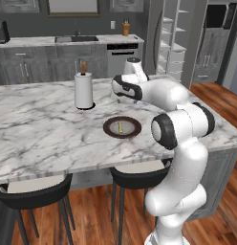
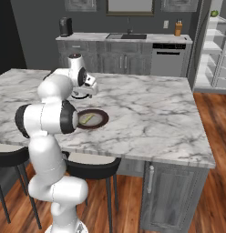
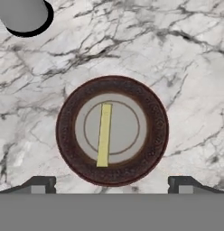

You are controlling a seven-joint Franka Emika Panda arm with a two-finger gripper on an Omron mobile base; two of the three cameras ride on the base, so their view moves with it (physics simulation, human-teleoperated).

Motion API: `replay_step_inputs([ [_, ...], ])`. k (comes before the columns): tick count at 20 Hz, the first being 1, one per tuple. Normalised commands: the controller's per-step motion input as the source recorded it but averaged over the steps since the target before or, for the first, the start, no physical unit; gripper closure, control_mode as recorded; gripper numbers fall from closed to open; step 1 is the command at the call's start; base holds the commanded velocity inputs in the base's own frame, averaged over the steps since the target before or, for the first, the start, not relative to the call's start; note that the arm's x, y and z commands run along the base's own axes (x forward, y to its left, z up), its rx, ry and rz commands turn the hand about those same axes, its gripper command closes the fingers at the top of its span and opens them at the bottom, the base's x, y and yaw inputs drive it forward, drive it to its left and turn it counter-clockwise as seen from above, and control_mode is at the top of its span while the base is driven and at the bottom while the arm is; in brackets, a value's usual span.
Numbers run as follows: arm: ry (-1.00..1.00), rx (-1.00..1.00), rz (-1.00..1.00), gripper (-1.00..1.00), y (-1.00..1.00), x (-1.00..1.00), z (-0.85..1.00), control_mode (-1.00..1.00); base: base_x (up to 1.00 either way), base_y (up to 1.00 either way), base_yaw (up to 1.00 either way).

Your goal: Retrieve the butter from the fridge and place it on a plate on the dining table. Then retrieve the butter knife by the fridge and place it near the plate.

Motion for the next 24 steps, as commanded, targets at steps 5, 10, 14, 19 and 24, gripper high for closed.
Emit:
replay_step_inputs([
  [5, -0.11, 0.0, 0.0, -1.0, -0.24, -0.84, 0.87, -1.0, 0.0, 0.0, 0.0],
  [10, -0.02, 0.0, 0.0, -1.0, -0.27, -0.62, 0.48, -1.0, 0.0, 0.0, 0.0],
  [14, 0.0, 0.0, 0.0, -1.0, -0.13, -0.4, 0.2, -1.0, 0.0, 0.0, 0.0],
  [19, 0.01, 0.0, 0.0, -1.0, 0.0, -0.05, 0.0, 1.0, -0.34, 0.0, 0.0],
  [24, 0.0, 0.0, 0.0, -1.0, 0.0, 0.0, 0.0, 1.0, -0.96, 0.26, 0.0],
])
